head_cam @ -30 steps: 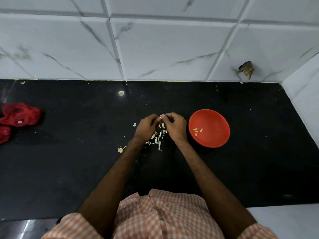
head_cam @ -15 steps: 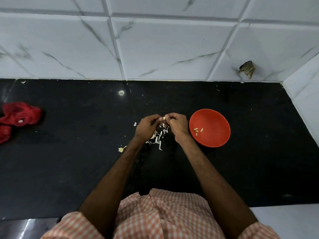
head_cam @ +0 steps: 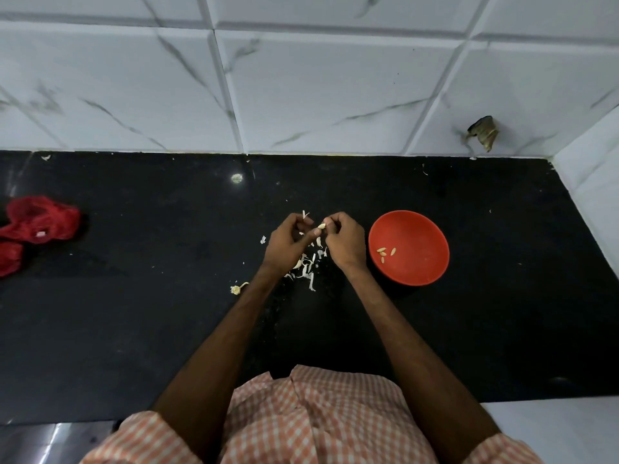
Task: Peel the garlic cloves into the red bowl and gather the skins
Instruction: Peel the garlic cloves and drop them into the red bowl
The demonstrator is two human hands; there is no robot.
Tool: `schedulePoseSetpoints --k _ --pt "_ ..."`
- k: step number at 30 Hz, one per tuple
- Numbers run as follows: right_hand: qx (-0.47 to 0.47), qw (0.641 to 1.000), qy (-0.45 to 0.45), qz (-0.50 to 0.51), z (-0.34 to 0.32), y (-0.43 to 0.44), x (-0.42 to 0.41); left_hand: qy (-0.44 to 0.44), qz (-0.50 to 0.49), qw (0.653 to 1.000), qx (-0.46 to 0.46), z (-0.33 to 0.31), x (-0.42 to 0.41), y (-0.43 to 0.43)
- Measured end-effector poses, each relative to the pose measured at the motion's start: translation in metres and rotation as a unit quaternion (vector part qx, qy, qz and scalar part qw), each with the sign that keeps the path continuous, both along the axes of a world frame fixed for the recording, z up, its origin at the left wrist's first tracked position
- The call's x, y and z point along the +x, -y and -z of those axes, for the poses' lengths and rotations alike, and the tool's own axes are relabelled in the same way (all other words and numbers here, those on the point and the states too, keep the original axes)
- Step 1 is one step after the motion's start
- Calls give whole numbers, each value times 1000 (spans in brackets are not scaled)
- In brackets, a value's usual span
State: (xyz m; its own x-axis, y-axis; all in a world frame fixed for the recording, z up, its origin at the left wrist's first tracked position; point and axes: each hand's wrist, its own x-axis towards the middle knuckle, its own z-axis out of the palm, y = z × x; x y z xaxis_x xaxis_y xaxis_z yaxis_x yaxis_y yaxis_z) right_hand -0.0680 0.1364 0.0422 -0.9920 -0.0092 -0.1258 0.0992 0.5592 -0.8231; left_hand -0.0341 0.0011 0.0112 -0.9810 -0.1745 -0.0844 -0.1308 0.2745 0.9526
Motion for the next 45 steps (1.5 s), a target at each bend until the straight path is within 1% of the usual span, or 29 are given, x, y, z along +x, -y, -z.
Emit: schedulePoseSetpoints --k 3,6,7,9,12,14,16,20,22,25,28,30,32,34,36,38,40,42,45 --pt "33 999 -5 -27 1 0 1 -37 2 999 3 -6 0 -1" --pt "59 997 17 -44 1 0 -1 -51 19 998 12 -6 -1 -1" --pt "55 997 30 -46 2 0 -3 -55 25 998 18 -5 -1 -1" --pt "3 997 70 -36 6 2 -6 -51 27 998 40 -3 -1 -1" --pt "-121 984 131 -4 9 5 -4 -35 11 995 96 -5 0 -3" --pt "-137 981 137 -1 9 6 -3 -25 -3 992 121 -8 1 -5" --pt "-110 987 116 -4 8 6 -4 -6 -20 990 140 -10 2 -5" --pt "-3 996 75 -37 5 1 -5 17 -69 980 188 -8 3 -4" --pt "34 996 56 -53 5 1 -5 20 -102 970 221 -6 1 -1" --pt "74 995 14 -62 4 1 -4 15 -118 962 245 -3 -2 0" --pt "140 985 -38 -94 1 -1 -2 9 -119 964 239 -1 -3 -1" --pt "115 986 -77 -90 0 -3 -2 7 -125 965 229 -1 -3 -1" --pt "59 991 -93 -81 -1 -2 -1 5 -127 967 219 -2 -3 0" --pt "26 993 -75 -87 -1 2 0 6 -124 971 206 -4 -3 0" --pt "22 994 -68 -83 4 4 1 8 -121 971 206 -8 -2 -3" --pt "20 995 -68 -67 4 6 2 24 -117 967 224 -11 -2 -5" --pt "9 997 -64 -51 4 6 0 62 -112 959 251 -12 -2 -5" --pt "-62 997 -26 -27 0 7 0 111 -97 945 291 -10 -2 -3" --pt "-207 976 72 -5 -1 6 -1 125 -61 933 333 -11 -2 3"
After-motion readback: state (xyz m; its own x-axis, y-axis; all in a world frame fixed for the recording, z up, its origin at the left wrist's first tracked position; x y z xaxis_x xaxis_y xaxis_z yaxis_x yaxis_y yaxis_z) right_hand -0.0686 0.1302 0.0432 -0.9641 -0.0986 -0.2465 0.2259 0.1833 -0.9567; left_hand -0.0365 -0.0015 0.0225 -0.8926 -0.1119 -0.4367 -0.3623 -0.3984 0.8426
